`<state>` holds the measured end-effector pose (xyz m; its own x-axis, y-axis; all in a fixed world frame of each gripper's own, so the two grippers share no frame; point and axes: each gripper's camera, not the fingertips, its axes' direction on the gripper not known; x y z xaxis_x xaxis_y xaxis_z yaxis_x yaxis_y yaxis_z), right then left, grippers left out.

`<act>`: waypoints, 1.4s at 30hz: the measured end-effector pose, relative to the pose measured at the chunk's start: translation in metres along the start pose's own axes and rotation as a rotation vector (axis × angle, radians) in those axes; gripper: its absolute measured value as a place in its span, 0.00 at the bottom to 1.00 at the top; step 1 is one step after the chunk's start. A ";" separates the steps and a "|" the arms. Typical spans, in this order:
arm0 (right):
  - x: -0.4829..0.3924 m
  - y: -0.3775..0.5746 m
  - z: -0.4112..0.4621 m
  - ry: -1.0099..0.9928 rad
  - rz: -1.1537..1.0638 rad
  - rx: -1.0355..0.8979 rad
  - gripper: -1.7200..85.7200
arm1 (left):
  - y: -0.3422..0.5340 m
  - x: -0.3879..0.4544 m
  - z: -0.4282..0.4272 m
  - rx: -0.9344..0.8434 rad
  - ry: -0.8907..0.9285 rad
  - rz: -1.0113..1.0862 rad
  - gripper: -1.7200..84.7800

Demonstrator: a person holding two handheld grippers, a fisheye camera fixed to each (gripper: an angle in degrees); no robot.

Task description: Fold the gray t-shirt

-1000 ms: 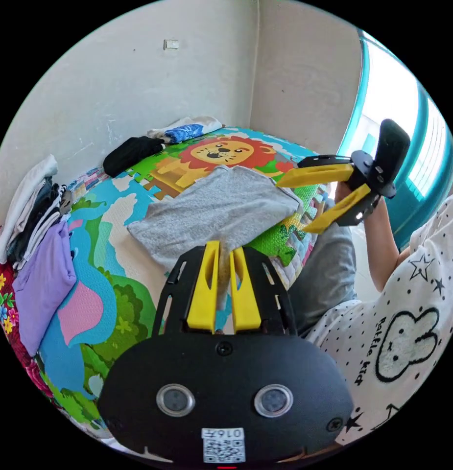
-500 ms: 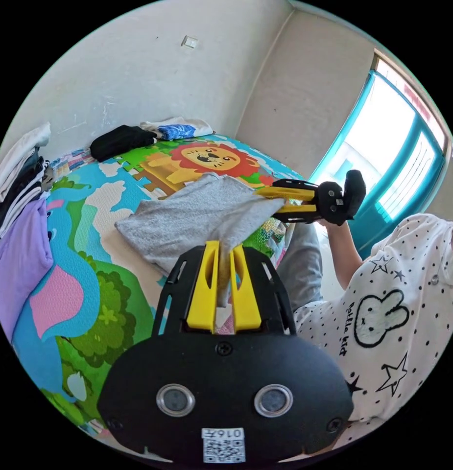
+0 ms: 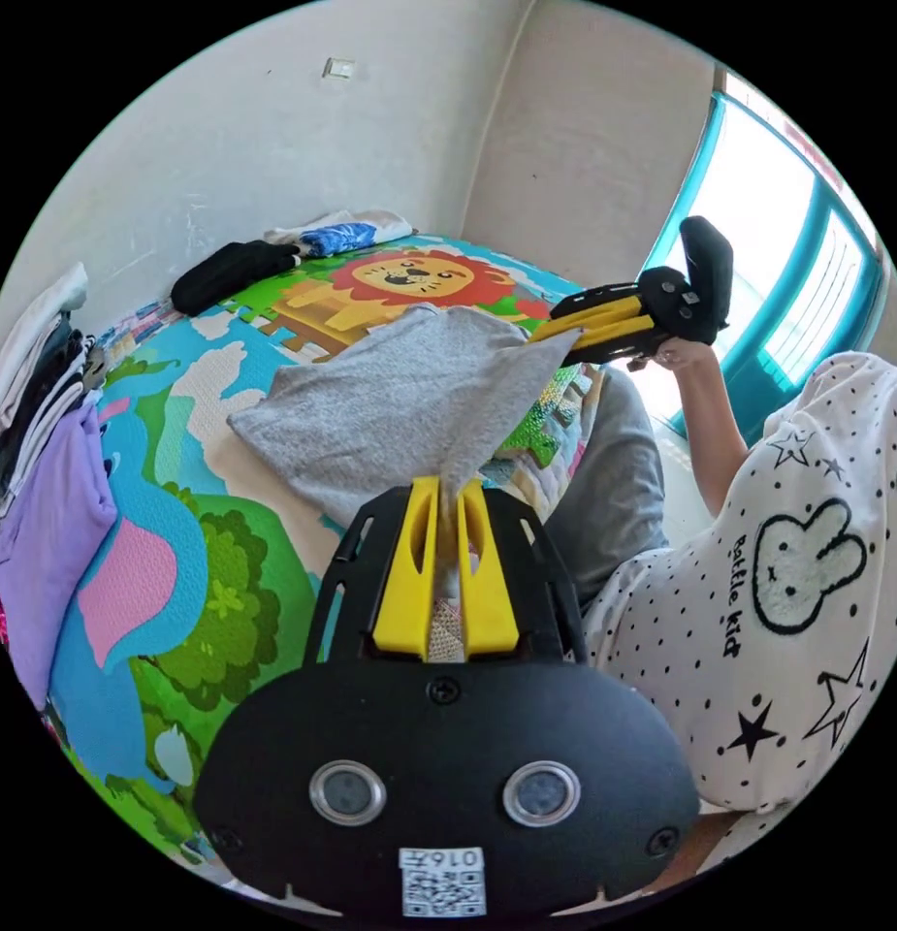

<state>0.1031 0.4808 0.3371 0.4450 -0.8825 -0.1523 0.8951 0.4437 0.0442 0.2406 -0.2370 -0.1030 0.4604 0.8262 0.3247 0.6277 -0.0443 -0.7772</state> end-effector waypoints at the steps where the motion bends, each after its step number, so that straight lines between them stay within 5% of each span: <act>1: -0.006 -0.005 -0.001 -0.018 -0.028 -0.007 0.07 | 0.001 0.001 -0.003 -0.005 0.000 0.011 0.03; 13: -0.079 -0.093 -0.038 -0.288 -0.511 0.049 0.05 | 0.023 0.030 -0.112 -0.120 0.008 0.185 0.02; 21: -0.092 -0.262 -0.008 -0.133 -0.661 0.009 0.05 | -0.031 -0.057 -0.193 -0.257 -0.457 0.120 0.02; 28: -0.105 -0.429 0.003 0.389 -0.436 0.280 0.05 | -0.051 -0.113 -0.281 -0.073 -0.969 0.280 0.02; 34: -0.183 -0.471 0.128 0.654 -0.540 0.347 0.06 | 0.035 -0.183 -0.201 -0.203 -1.053 0.347 0.02; 38: -0.248 -0.457 0.251 0.681 -0.724 0.167 0.06 | 0.118 -0.218 -0.103 -0.281 -0.892 0.175 0.02; 42: -0.263 -0.449 0.283 0.691 -0.777 0.109 0.06 | 0.142 -0.204 -0.061 -0.336 -1.034 0.270 0.02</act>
<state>-0.4076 0.4698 0.6365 -0.3363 -0.6224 -0.7067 0.9409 -0.2545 -0.2236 0.2744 -0.4464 -0.2471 -0.0381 0.8288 -0.5582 0.7956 -0.3129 -0.5188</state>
